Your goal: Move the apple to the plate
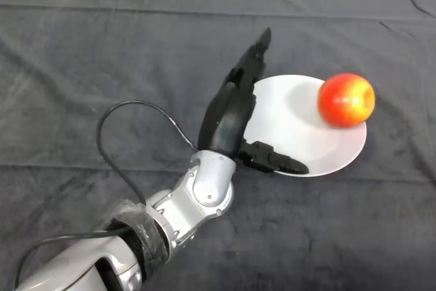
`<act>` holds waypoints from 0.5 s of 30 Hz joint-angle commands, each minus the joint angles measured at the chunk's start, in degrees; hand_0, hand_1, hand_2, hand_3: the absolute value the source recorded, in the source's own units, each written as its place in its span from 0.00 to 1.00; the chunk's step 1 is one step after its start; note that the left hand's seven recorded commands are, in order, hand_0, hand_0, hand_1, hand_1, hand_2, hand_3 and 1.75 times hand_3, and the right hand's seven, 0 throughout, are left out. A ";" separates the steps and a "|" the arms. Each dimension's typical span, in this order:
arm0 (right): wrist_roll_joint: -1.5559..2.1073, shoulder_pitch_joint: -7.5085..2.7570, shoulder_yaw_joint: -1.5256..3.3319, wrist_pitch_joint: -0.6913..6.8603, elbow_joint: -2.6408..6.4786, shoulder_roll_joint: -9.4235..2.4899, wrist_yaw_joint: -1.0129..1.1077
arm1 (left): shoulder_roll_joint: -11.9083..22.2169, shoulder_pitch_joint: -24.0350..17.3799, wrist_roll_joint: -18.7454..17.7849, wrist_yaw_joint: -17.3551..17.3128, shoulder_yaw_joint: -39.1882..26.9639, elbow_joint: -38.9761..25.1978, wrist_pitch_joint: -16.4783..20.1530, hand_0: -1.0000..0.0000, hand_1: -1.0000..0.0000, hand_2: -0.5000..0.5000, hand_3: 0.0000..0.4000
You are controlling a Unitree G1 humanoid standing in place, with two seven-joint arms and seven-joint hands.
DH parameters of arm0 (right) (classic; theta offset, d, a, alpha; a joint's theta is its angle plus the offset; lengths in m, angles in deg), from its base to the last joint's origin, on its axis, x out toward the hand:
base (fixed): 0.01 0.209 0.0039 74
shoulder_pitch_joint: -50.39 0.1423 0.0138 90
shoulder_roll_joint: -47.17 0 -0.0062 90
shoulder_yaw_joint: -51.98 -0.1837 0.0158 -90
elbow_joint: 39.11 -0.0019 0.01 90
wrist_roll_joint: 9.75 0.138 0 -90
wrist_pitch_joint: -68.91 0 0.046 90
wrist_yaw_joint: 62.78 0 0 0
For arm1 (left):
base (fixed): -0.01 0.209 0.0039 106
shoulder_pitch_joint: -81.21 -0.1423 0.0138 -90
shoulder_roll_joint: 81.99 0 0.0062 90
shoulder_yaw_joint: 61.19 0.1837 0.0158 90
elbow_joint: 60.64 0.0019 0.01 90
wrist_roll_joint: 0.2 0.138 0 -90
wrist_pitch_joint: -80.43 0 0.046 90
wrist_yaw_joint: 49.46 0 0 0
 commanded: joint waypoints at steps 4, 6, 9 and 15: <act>0.06 1.58 -0.93 0.21 1.43 1.22 0.13 | 2.37 -0.96 -2.58 -0.18 -3.83 -0.38 -4.52 1.00 1.00 0.50 0.00; 0.05 1.58 -0.93 0.21 1.45 1.23 0.14 | 2.93 -1.41 -3.14 -0.63 -4.96 -0.36 -5.79 1.00 1.00 0.50 0.00; 0.04 1.59 -0.94 0.20 1.46 1.23 0.15 | 4.01 -2.14 -3.74 -1.43 -6.73 -0.30 -7.57 1.00 1.00 0.50 0.00; 0.02 1.59 -0.94 0.19 1.48 1.23 0.17 | 6.34 -3.72 -3.56 -2.43 -10.15 -0.39 -10.15 1.00 1.00 0.50 0.00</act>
